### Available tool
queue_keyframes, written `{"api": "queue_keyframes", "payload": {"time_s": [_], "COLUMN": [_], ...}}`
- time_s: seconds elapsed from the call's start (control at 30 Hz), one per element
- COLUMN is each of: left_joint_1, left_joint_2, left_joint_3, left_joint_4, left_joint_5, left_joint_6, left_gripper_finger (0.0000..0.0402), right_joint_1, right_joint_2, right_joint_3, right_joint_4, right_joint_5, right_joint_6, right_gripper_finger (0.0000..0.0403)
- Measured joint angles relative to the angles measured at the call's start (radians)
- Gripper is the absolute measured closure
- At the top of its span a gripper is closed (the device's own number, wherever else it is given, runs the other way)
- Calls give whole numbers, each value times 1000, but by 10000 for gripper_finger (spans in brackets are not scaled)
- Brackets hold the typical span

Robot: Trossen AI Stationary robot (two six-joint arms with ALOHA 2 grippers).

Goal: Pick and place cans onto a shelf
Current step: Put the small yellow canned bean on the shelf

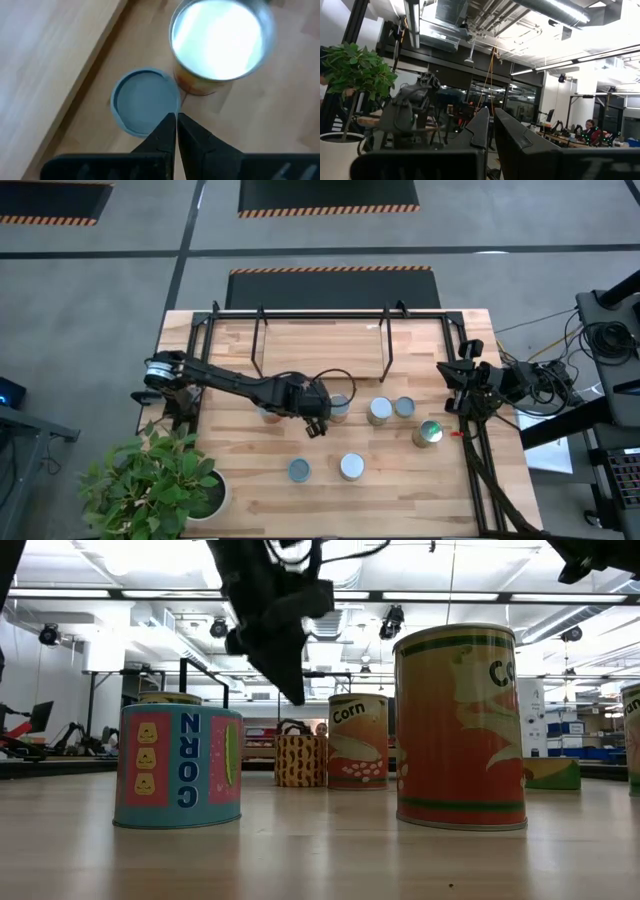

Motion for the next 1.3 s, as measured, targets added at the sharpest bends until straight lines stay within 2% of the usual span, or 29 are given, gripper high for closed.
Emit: {"api": "queue_keyframes", "payload": {"time_s": [0.1,0.23,0.4,0.57,0.7,0.87,1.07,1.3], "left_joint_1": [0,0,0,0,0,12,25,21], "left_joint_2": [27,49,56,53,53,55,101,98], "left_joint_3": [-32,-50,-33,39,54,0,-5,11], "left_joint_4": [67,71,-69,-232,-135,66,45,-48], "left_joint_5": [1,0,10,-15,-71,-119,-118,-27], "left_joint_6": [4,4,-7,-33,3,51,51,63], "left_gripper_finger": [402,402,402,402,402,401,401,401], "right_joint_1": [0,0,0,0,0,0,0,0], "right_joint_2": [0,0,0,0,0,0,0,0], "right_joint_3": [0,0,0,0,0,0,0,0], "right_joint_4": [0,0,0,0,0,-1,-3,-4], "right_joint_5": [0,0,0,0,0,0,0,0], "right_joint_6": [0,1,1,0,-7,-6,-7,-13], "right_gripper_finger": [385,385,385,385,385,385,385,385]}}
